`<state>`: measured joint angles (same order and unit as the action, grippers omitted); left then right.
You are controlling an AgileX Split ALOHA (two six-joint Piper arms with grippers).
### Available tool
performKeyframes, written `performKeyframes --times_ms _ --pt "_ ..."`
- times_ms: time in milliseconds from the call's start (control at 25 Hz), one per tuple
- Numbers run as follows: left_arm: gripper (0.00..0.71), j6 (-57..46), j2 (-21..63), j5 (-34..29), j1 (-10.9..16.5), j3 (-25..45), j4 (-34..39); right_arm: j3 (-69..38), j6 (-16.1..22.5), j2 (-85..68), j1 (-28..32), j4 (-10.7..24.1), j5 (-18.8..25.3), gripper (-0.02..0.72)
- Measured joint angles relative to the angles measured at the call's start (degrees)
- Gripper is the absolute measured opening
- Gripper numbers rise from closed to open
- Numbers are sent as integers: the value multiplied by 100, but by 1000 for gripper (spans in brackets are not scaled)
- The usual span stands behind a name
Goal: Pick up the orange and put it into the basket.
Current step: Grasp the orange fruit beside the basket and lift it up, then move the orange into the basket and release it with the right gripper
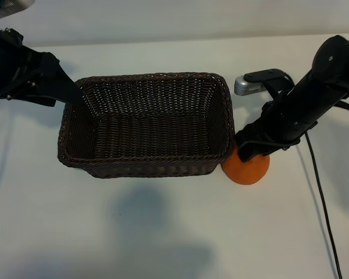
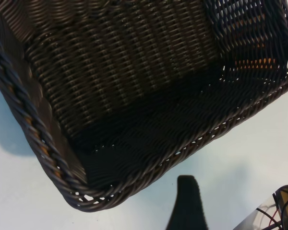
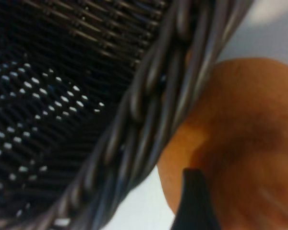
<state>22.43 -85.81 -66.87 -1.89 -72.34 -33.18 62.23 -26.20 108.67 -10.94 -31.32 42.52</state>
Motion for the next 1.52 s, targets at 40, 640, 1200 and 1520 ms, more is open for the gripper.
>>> performKeyframes --times_ms 40,640,1200,1520 --pt "581 18 0 0 0 0 0 0 0 50 0 -37 -5 467" --pt "581 89 0 28 0 0 0 561 510 -228 0 1105 1050 91" --pt "581 90 0 118 0 0 0 578 1328 -1011 0 2160 1189 91" --pt "581 90 0 111 0 0 -72 578 1333 -2070 0 2137 1308 87"
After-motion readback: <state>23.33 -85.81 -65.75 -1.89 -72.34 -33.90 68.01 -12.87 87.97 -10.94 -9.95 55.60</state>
